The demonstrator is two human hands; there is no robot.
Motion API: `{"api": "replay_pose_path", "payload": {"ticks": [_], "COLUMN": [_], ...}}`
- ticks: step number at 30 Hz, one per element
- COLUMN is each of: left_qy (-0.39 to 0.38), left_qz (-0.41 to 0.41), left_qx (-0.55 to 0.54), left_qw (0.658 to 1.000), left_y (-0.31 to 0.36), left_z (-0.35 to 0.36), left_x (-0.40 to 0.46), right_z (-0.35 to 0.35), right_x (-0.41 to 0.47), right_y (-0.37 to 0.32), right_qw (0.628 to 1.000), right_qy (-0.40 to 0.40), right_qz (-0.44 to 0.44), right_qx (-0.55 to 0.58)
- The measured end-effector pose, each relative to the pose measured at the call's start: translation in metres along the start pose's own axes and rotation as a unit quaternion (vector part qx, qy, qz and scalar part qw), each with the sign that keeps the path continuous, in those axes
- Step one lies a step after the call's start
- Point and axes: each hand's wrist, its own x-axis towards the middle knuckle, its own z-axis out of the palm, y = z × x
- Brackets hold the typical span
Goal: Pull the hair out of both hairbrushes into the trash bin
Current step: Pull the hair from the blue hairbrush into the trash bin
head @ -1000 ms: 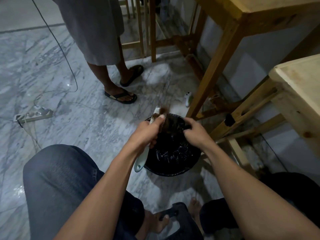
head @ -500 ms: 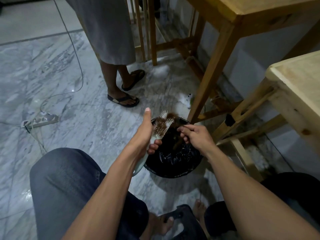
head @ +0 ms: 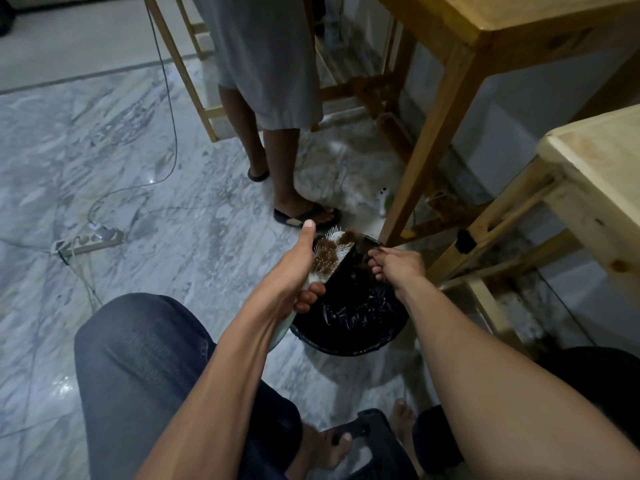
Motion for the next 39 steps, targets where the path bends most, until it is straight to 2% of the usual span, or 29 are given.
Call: {"api": "replay_pose_path", "payload": {"ticks": [5, 8, 11, 13, 15, 18, 20, 23, 27, 30, 33, 39], "left_qy": [-0.008, -0.011, -0.064, -0.102, -0.106, -0.062, -0.026, 0.073, 0.179, 0.224, 0.226, 0.156], "left_qz": [-0.005, -0.016, -0.019, 0.0, 0.04, 0.099, 0.118, 0.125, 0.1, 0.081, 0.089, 0.05], "left_qx": [-0.001, -0.021, -0.059, -0.042, 0.026, 0.105, 0.104, 0.12, 0.2, 0.114, 0.03, -0.082], "left_qw": [1.0, 1.0, 0.996, 0.994, 0.993, 0.988, 0.987, 0.982, 0.958, 0.964, 0.97, 0.983], "left_y": [-0.007, -0.008, -0.005, -0.003, -0.005, -0.01, -0.012, -0.019, -0.034, -0.041, -0.042, -0.032], "left_z": [-0.005, -0.005, -0.009, -0.01, -0.009, -0.007, -0.011, -0.02, -0.03, -0.038, -0.042, -0.03], "left_x": [0.007, 0.014, 0.02, 0.02, 0.018, 0.017, 0.019, 0.029, 0.042, 0.051, 0.056, 0.048], "right_z": [0.011, 0.009, -0.001, -0.01, -0.014, -0.008, -0.006, -0.011, -0.02, -0.034, -0.05, -0.054], "right_x": [0.004, -0.001, -0.019, -0.027, -0.029, -0.033, -0.037, -0.042, -0.044, -0.045, -0.043, -0.037], "right_y": [-0.007, -0.014, -0.03, -0.041, -0.047, -0.051, -0.051, -0.05, -0.055, -0.058, -0.059, -0.046], "right_qw": [0.997, 0.997, 0.99, 0.981, 0.975, 0.967, 0.956, 0.932, 0.923, 0.921, 0.923, 0.922], "right_qy": [0.058, 0.047, -0.059, -0.143, -0.198, -0.219, -0.214, -0.191, -0.166, -0.16, -0.162, -0.134], "right_qz": [0.045, 0.049, -0.024, -0.029, -0.042, -0.062, -0.074, -0.108, -0.117, -0.098, -0.077, -0.079], "right_qx": [0.025, 0.039, -0.124, -0.124, -0.097, -0.11, -0.186, -0.288, -0.327, -0.341, -0.339, -0.355]}}
